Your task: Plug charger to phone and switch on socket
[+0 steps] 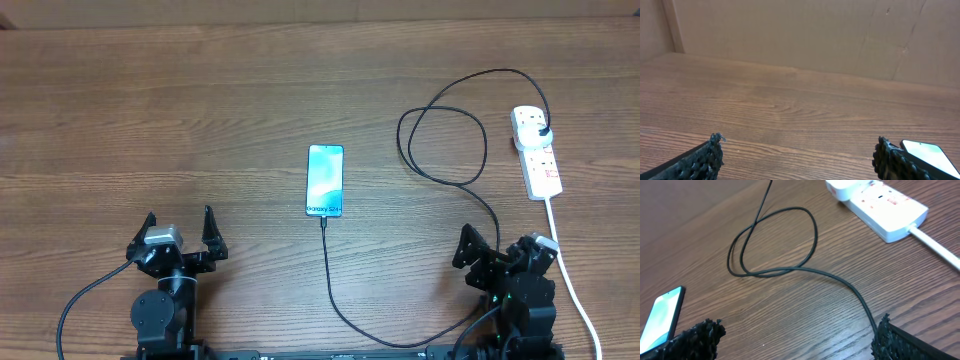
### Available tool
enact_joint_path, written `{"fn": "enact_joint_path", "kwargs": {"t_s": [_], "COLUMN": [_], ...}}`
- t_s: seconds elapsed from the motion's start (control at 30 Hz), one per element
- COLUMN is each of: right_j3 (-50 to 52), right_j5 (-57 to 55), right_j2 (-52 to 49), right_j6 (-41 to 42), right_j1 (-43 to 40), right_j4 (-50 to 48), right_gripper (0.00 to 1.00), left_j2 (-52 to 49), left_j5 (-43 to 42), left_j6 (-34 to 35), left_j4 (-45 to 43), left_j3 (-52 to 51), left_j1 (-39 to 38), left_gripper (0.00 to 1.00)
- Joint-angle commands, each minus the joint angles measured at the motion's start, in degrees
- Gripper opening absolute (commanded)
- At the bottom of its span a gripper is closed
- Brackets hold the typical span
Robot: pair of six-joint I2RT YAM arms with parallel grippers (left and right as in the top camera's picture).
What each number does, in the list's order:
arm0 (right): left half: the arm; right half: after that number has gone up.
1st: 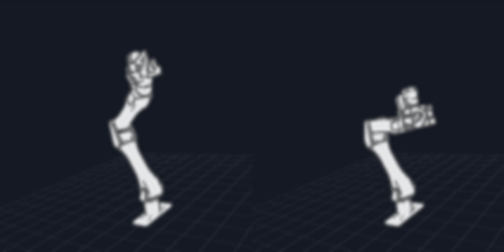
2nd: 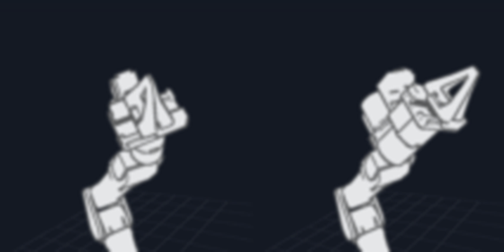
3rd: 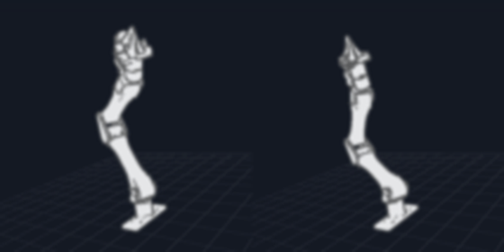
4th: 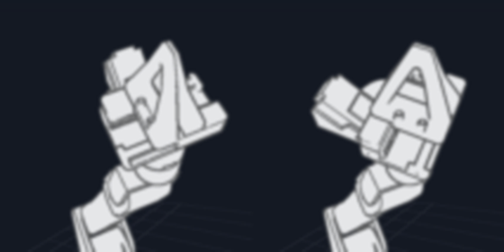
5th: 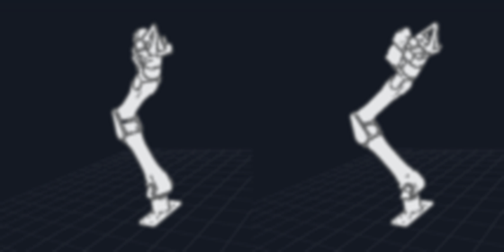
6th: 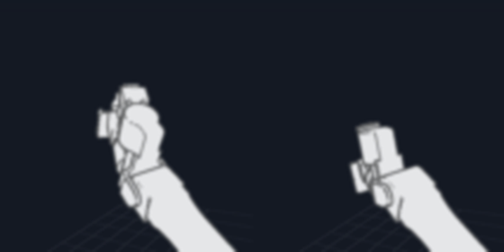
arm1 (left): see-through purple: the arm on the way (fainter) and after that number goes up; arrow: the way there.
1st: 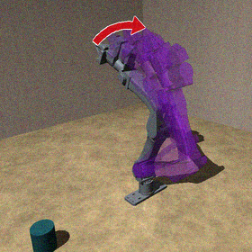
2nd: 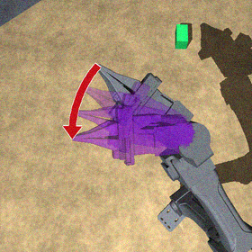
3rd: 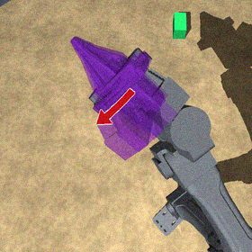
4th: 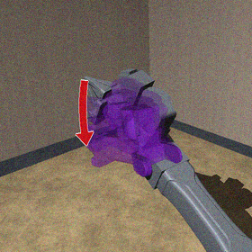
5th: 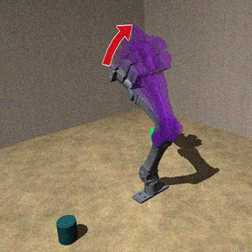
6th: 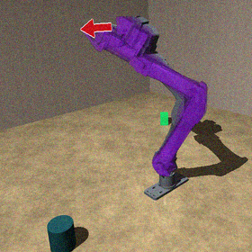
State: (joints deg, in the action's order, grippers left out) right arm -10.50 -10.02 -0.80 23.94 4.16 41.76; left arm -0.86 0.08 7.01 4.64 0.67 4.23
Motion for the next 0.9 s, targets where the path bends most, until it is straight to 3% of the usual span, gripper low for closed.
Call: {"fn": "enact_joint_path", "kwargs": {"t_s": [0.0, 0.23, 0.53, 0.87], "right_j3": [0.37, 3.04, 10.19, 10.08], "right_j5": [-5.11, -5.29, 5.33, 8.02], "right_j2": [0.48, 0.55, 0.59, 0.59], "right_j6": [0.02, 0.04, 0.0, -7.08], "right_j1": [-0.11, -1.42, -8.79, -10.4], "right_j4": [-5.62, -28.96, -44.24, -37.42], "right_gripper": [1.0, 1.0, 1.0, 1.0], "left_j2": [0.55, 0.55, 0.55, 0.55], "left_j5": [-0.76, -0.76, -0.76, -0.76], "left_j6": [-1.25, -1.25, -1.25, -1.25], "left_j4": [-0.2, -0.2, -0.2, -0.2], "left_j3": [-0.35, -0.35, -0.35, -0.35], "left_j1": [-0.07, -0.07, -0.07, -0.07], "left_gripper": [1.0, 1.0, 1.0, 1.0]}}
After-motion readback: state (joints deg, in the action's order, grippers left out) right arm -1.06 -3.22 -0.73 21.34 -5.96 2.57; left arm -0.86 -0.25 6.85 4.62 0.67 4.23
